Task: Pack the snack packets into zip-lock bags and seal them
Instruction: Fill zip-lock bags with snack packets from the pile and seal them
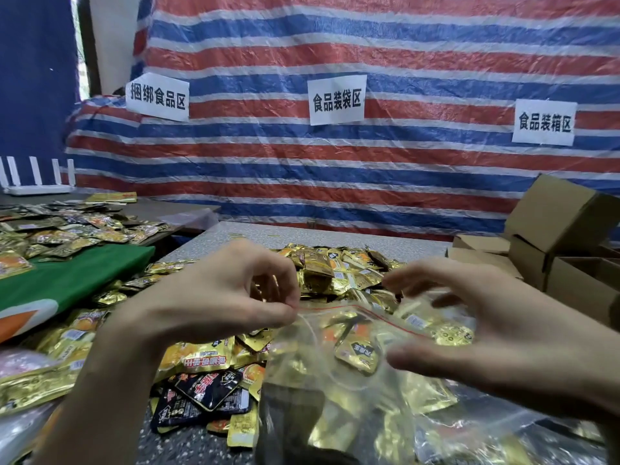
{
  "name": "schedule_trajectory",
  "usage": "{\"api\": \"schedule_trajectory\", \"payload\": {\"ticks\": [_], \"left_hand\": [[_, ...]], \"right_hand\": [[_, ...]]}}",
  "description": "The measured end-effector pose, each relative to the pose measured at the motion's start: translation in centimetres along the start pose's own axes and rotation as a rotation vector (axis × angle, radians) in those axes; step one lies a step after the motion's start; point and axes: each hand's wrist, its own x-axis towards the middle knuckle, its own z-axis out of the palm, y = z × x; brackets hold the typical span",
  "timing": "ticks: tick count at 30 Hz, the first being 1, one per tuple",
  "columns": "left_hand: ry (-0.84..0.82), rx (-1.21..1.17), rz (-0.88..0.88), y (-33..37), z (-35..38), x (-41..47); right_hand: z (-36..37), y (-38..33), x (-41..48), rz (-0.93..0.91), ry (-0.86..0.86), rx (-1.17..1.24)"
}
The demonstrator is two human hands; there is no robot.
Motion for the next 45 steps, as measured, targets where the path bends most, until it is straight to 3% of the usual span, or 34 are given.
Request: {"api": "schedule_trajectory", "payload": {"ticks": [3, 5, 11, 14, 22, 27, 34, 45], "left_hand": [[-0.016, 0.016, 0.01, 0.6, 0.3, 0.1], [0.003, 0.025, 0.023, 0.9, 0.4, -0.1], [0.058, -0.021, 0.089, 2.0, 0.7, -0.4], [0.048, -0.031, 0.106, 2.5, 1.0, -0.3], [0.042, 0.005, 0.169, 2.5, 1.2, -0.1], [-0.088, 0.016, 0.158, 1.8, 0.6, -0.3], [-0.051, 0.027, 0.224, 1.4, 0.9, 0.1], [-0.204, -0.157, 0.159, 0.7, 1.0, 0.3]], "right_hand": [[2.2, -1.7, 1.9, 0.009, 0.034, 0.09], [3.3, -2.3, 0.8, -0.138, 0.119, 0.02], [4.0, -3.8, -0.5, -0.234, 0.314, -0.123], [3.9, -3.9, 0.0, -0.211, 0.367, -0.014], [3.7, -3.5, 0.4, -0.169, 0.297, 0.01], [4.0, -3.5, 0.8, -0.174, 0.262, -0.032], [3.5, -3.2, 0.6, -0.17, 0.22, 0.042], [3.6, -2.2, 1.2, -0.192, 0.162, 0.054]]}}
